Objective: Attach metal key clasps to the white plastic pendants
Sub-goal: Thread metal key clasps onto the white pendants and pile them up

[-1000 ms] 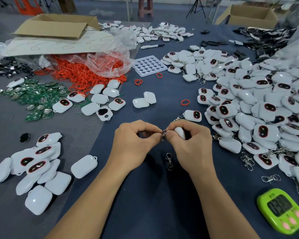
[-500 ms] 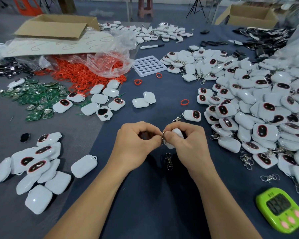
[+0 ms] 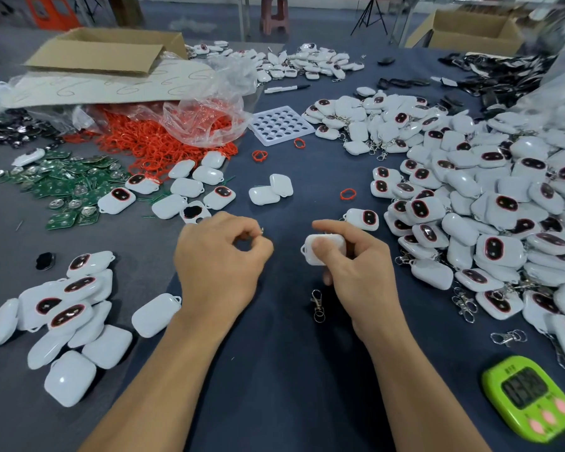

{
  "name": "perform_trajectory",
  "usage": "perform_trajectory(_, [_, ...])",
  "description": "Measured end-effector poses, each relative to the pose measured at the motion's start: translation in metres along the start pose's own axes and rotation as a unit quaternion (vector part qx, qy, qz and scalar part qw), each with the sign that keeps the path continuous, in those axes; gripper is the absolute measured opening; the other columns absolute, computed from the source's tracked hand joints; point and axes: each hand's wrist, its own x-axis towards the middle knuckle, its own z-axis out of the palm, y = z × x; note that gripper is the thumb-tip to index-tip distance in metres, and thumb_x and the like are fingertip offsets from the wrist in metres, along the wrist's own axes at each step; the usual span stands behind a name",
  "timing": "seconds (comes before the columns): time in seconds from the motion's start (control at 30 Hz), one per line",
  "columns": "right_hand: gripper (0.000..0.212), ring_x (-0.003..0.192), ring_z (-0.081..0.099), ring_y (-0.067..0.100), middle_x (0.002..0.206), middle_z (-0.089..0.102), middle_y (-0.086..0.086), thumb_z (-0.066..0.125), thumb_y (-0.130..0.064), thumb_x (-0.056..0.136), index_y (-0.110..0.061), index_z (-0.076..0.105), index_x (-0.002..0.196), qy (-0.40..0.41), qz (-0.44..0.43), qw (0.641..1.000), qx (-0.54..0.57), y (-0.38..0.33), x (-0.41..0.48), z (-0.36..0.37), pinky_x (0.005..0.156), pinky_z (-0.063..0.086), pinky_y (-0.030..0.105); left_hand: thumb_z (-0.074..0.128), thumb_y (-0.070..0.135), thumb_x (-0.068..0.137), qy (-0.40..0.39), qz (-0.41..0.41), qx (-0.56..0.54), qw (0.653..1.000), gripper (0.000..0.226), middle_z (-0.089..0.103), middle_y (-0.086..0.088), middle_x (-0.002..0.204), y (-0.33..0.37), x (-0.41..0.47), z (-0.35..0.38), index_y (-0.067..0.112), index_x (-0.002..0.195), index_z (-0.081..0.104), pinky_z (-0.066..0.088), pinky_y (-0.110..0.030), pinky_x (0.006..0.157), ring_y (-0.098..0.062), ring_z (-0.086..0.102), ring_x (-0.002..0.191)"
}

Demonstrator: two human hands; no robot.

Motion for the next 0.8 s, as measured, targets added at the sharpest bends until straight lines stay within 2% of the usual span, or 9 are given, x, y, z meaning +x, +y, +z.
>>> perform_trajectory(0.03, [0.027, 0.054, 0.058, 0.007, 0.073, 0.071, -0.007, 0.068, -0.029, 0.080, -0.040, 0.077, 0.103, 0.002, 0.003, 1.000, -0.003, 0.001, 0.000, -0.001, 0.055, 0.047, 0.017, 0.068, 0.026, 0.067, -0.002, 0.033, 0.056, 0.998, 0.004, 0.066, 0.012, 0.068, -0.002, 0.000, 0.001, 0.029, 0.064, 0.070, 0.038, -0.031, 0.070, -0.009, 0.051, 0.071])
perform_trajectory(0.1, [0.032, 0.051, 0.058, 0.009, 0.067, 0.068, -0.007, 0.063, -0.020, 0.077, -0.038, 0.072, 0.102, 0.008, 0.003, 1.000, -0.016, 0.001, 0.001, -0.001, 0.051, 0.044, 0.015, 0.076, 0.021, 0.066, -0.065, 0.094, 0.125, 0.986, 0.008, 0.065, 0.009, 0.067, -0.003, -0.002, 0.005, 0.027, 0.063, 0.071, 0.031, -0.035, 0.071, -0.013, 0.051, 0.065])
perform_trajectory(0.2, [0.025, 0.051, 0.055, 0.011, 0.065, 0.067, -0.005, 0.061, -0.020, 0.077, -0.037, 0.059, 0.095, 0.024, -0.005, 0.999, -0.040, 0.002, 0.001, -0.002, 0.048, 0.042, 0.017, 0.082, 0.020, 0.068, -0.164, 0.151, 0.151, 0.963, 0.010, 0.064, 0.008, 0.069, 0.002, -0.008, 0.015, 0.027, 0.068, 0.074, 0.027, -0.034, 0.071, -0.019, 0.053, 0.066])
perform_trajectory(0.27, [0.021, 0.053, 0.052, 0.011, 0.066, 0.067, -0.003, 0.067, -0.024, 0.083, -0.037, 0.056, 0.095, 0.020, -0.021, 0.996, -0.080, 0.004, 0.002, -0.004, 0.050, 0.042, 0.020, 0.080, 0.019, 0.072, -0.192, 0.140, 0.120, 0.964, 0.010, 0.064, 0.009, 0.073, 0.003, -0.007, 0.017, 0.028, 0.073, 0.075, 0.029, -0.032, 0.073, -0.017, 0.052, 0.071])
perform_trajectory(0.4, [0.016, 0.057, 0.050, 0.005, 0.071, 0.067, -0.011, 0.070, -0.024, 0.093, -0.037, 0.060, 0.095, -0.021, -0.056, 0.986, -0.158, 0.007, 0.002, -0.003, 0.054, 0.040, 0.013, 0.077, 0.020, 0.077, -0.229, 0.116, 0.078, 0.963, 0.011, 0.062, 0.011, 0.078, 0.000, -0.005, 0.015, 0.030, 0.077, 0.075, 0.031, -0.027, 0.076, -0.012, 0.047, 0.078])
perform_trajectory(0.6, [0.024, 0.062, 0.057, 0.002, 0.079, 0.070, -0.021, 0.066, -0.017, 0.094, -0.041, 0.063, 0.096, -0.015, -0.053, 0.986, -0.160, 0.010, 0.003, -0.002, 0.057, 0.041, 0.009, 0.076, 0.018, 0.080, -0.237, 0.123, 0.056, 0.962, 0.013, 0.061, 0.011, 0.079, -0.001, -0.004, 0.015, 0.030, 0.082, 0.078, 0.027, -0.023, 0.073, -0.009, 0.041, 0.083])
perform_trajectory(0.8, [0.016, 0.055, 0.049, 0.003, 0.073, 0.069, -0.015, 0.067, -0.024, 0.094, -0.040, 0.061, 0.094, -0.033, -0.057, 0.984, -0.164, 0.009, 0.005, -0.002, 0.053, 0.039, 0.011, 0.071, 0.028, 0.084, -0.241, 0.116, 0.085, 0.960, 0.011, 0.062, 0.013, 0.079, -0.001, -0.003, 0.015, 0.037, 0.085, 0.078, 0.023, -0.022, 0.072, -0.008, 0.040, 0.080])
